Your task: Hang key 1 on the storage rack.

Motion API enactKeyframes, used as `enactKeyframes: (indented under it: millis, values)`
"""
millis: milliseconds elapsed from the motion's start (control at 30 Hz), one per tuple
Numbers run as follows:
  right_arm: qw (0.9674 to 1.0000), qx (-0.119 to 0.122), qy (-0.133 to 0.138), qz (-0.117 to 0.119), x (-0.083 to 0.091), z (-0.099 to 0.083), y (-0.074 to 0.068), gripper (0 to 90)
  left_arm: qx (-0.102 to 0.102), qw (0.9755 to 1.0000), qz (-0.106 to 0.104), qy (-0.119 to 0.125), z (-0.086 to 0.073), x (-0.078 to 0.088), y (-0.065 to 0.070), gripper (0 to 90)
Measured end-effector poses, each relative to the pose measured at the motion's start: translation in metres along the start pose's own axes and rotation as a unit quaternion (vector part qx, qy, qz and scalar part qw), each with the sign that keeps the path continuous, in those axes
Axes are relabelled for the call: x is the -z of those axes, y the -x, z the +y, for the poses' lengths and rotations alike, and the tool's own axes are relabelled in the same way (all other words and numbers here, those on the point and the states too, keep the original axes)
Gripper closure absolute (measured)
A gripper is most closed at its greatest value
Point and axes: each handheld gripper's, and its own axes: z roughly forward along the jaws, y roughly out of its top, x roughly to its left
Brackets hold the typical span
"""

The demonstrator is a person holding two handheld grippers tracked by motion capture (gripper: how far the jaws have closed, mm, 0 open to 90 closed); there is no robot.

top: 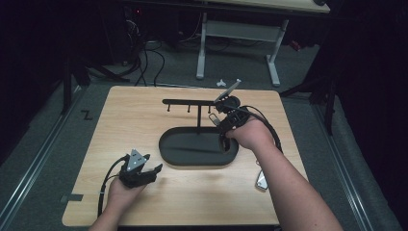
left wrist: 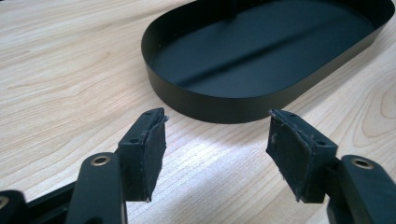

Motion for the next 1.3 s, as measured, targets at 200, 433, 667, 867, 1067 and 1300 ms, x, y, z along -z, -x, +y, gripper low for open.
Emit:
enactKeyframes:
  millis: [200,433,667,867,1067,1300]
  values:
    - [1.0000,0.001,0.001,-0.005,-0.003,0.009,0.000,80.8,0.000,1.0000,-0.002,-0.002,0.000,-0.001,0.000,37.5]
    - [1.0000,-0.001,0.000,-0.008,-0.009,0.018,0.001,80.8,-0.001,1.0000,-0.003,-0.003,0.000,0.000,0.000,37.5]
    - [0.9998,-0.012,-0.004,-0.013,-0.018,0.022,0.005,80.8,0.000,1.0000,-0.005,-0.004,0.000,-0.001,0.000,37.4]
    - [0.9996,-0.017,-0.003,-0.023,-0.027,0.024,0.006,80.7,-0.001,1.0000,-0.007,-0.006,0.000,-0.001,0.000,37.4]
    - [0.9994,-0.022,0.002,-0.027,-0.037,0.027,0.008,80.6,0.000,0.9999,-0.008,-0.007,0.000,-0.001,0.000,37.4]
    - [0.9991,-0.028,0.005,-0.030,-0.044,0.031,0.010,79.9,-0.001,0.9999,-0.010,-0.009,0.000,-0.002,0.001,37.4]
